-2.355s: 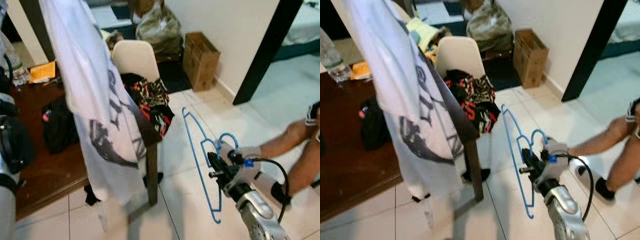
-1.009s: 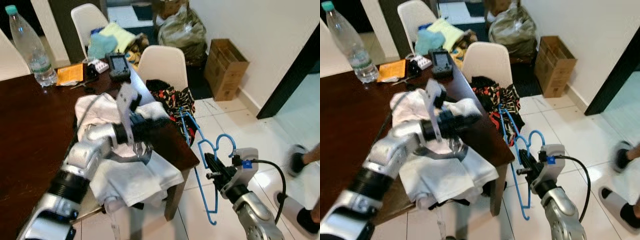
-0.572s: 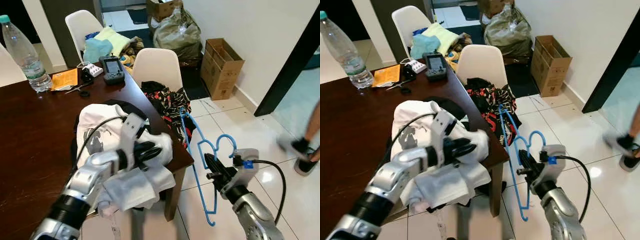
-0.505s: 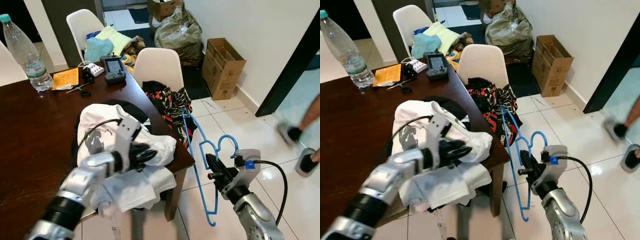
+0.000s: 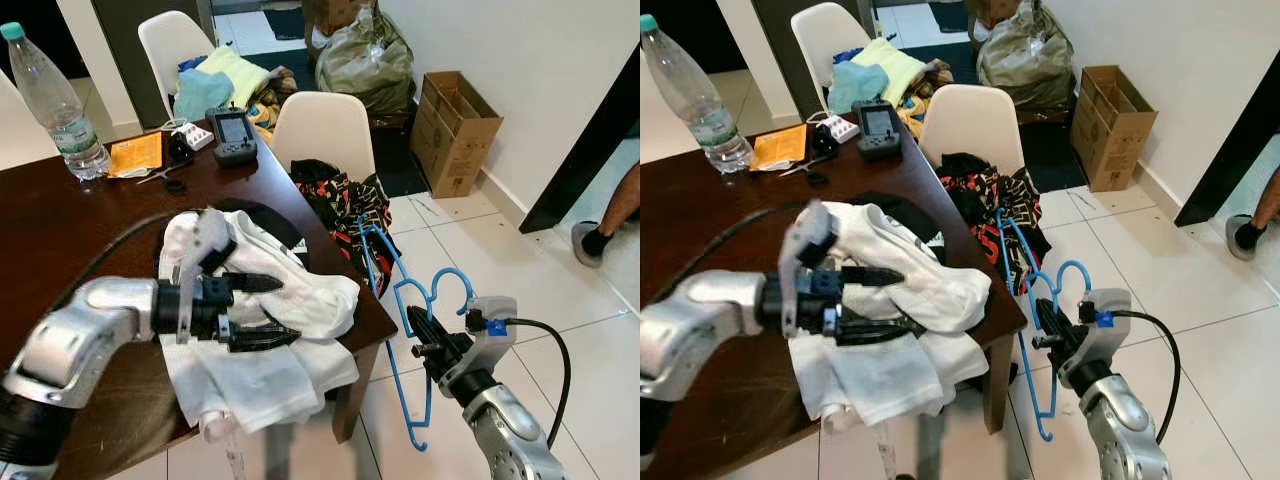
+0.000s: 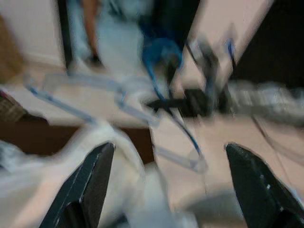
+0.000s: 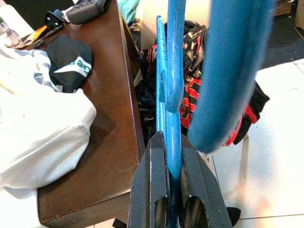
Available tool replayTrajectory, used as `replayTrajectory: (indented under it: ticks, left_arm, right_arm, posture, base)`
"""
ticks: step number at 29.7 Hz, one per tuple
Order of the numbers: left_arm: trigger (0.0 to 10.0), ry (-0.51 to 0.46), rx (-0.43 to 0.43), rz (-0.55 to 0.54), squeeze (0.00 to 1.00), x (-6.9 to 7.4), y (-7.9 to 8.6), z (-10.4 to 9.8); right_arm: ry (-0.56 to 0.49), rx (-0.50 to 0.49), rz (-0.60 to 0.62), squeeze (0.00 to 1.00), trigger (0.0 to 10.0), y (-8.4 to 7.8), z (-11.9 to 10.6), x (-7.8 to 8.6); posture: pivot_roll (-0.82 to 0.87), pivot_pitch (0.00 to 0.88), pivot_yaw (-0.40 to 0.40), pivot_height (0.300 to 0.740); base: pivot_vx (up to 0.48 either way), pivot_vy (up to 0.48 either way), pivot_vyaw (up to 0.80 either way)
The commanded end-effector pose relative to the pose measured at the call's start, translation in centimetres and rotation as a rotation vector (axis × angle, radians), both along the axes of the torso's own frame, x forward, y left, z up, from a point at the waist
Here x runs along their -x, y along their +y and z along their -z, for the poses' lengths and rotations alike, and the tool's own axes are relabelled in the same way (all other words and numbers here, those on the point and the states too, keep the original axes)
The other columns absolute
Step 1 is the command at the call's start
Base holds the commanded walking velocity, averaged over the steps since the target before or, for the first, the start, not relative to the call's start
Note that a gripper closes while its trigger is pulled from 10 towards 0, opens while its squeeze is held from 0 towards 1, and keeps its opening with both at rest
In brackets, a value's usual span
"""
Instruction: Hang hanger
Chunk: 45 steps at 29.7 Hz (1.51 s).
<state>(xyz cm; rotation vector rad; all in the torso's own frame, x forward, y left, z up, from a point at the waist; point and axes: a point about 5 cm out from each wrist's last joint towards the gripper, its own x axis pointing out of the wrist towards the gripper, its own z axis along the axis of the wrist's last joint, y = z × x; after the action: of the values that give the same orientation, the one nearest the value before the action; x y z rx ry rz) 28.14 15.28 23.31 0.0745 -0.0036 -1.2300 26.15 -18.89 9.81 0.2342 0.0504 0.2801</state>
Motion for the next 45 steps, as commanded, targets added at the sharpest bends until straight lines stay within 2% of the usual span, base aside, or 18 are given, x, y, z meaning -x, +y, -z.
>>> replayTrajectory:
  ticks: [1, 2, 3, 5, 6, 7, 8, 9, 10, 11, 12, 15, 24, 28, 45]
  left_arm:
    - [10.0, 0.008, 0.035, -0.019, 0.36, -0.1, 0.0, -0.3]
    - [10.0, 0.008, 0.085, -0.078, 0.00, -0.7, -0.3, -0.5]
    - [10.0, 0.008, 0.085, -0.078, 0.00, -0.7, -0.3, -0.5]
    - [10.0, 0.047, 0.155, -0.243, 0.00, -2.1, -0.9, 0.9]
    - [10.0, 0.047, 0.155, -0.243, 0.00, -2.1, -0.9, 0.9]
    - [10.0, 0.061, 0.171, -0.319, 0.00, -2.5, -1.5, 2.2]
    - [10.0, 0.061, 0.171, -0.319, 0.00, -2.5, -1.5, 2.2]
    - [10.0, 0.084, 0.175, -0.368, 0.00, -2.4, -2.0, 3.4]
    - [10.0, 0.084, 0.175, -0.368, 0.00, -2.4, -2.0, 3.4]
    - [10.0, 0.107, 0.173, -0.393, 0.00, -2.1, -2.5, 4.7]
    - [10.0, 0.107, 0.173, -0.393, 0.00, -2.1, -2.5, 4.7]
    - [10.0, 0.181, 0.185, -0.397, 0.00, -1.2, -3.0, 6.3]
    - [10.0, 0.194, 0.206, -0.411, 0.00, -1.3, -3.7, 6.3]
    - [10.0, 0.173, 0.206, -0.420, 0.00, -1.1, -4.6, 6.3]
    - [10.0, 0.168, 0.177, -0.438, 0.00, -1.2, -4.9, 7.0]
  right_arm:
    - [0.003, -0.009, -0.006, 0.00, 10.0, 0.1, 0.0, 0.2]
    - [-0.003, -0.003, 0.013, 0.00, 10.0, -0.1, -0.1, 0.1]
    - [-0.003, -0.003, 0.013, 0.00, 10.0, -0.1, -0.1, 0.1]
    - [-0.012, 0.000, 0.121, 0.00, 10.0, -1.2, -0.3, -0.1]
    - [-0.012, 0.000, 0.121, 0.00, 10.0, -1.2, -0.3, -0.1]
    - [-0.016, 0.004, 0.192, 0.00, 10.0, -2.0, -0.3, -0.1]
    - [-0.016, 0.004, 0.192, 0.00, 10.0, -2.0, -0.3, -0.1]
    - [-0.019, 0.010, 0.251, 0.00, 10.0, -2.6, -0.4, -0.1]
    - [-0.019, 0.010, 0.251, 0.00, 10.0, -2.6, -0.4, -0.1]
    - [-0.023, 0.021, 0.304, 0.00, 10.0, -3.2, -0.5, 0.0]
    - [-0.023, 0.021, 0.304, 0.00, 10.0, -3.2, -0.5, 0.0]
    - [-0.011, 0.063, 0.410, 0.00, 10.0, -4.4, -0.4, 0.1]
    - [-0.005, 0.067, 0.396, 0.00, 10.0, -4.4, -0.4, -0.1]
    - [-0.008, 0.087, 0.390, 0.00, 10.0, -4.2, -0.5, -0.2]
    - [0.001, 0.082, 0.380, 0.00, 10.0, -4.0, -0.2, -0.4]
  posture:
    - [0.04, 0.190, 0.044, 0.740]
    - [0.05, 0.189, 0.042, 0.740]
    - [0.05, 0.189, 0.042, 0.740]
    - [0.04, 0.191, 0.041, 0.740]
    - [0.04, 0.191, 0.041, 0.740]
    - [0.04, 0.191, 0.041, 0.740]
    - [0.04, 0.191, 0.041, 0.740]
    - [0.04, 0.194, 0.042, 0.740]
    - [0.04, 0.194, 0.042, 0.740]
    - [0.04, 0.195, 0.041, 0.740]
    - [0.04, 0.195, 0.041, 0.740]
    - [0.04, 0.192, 0.036, 0.740]
    - [0.04, 0.190, 0.029, 0.740]
    - [0.04, 0.190, 0.026, 0.740]
    - [0.04, 0.184, 0.029, 0.740]
  base:
    - [0.000, 0.000, 0.00]
    - [0.000, 0.000, 0.00]
    - [0.000, 0.000, 0.00]
    - [0.000, 0.000, 0.00]
    - [0.000, 0.000, 0.00]
    - [0.000, 0.000, 0.00]
    - [0.000, 0.000, 0.00]
    - [0.000, 0.000, 0.00]
    - [0.000, 0.000, 0.00]
    - [0.000, 0.000, 0.00]
    - [0.000, 0.000, 0.00]
    - [-0.167, 0.000, 0.00]
    - [-0.284, 0.000, 0.00]
    - [-0.350, 0.000, 0.00]
    - [-0.359, 0.000, 0.00]
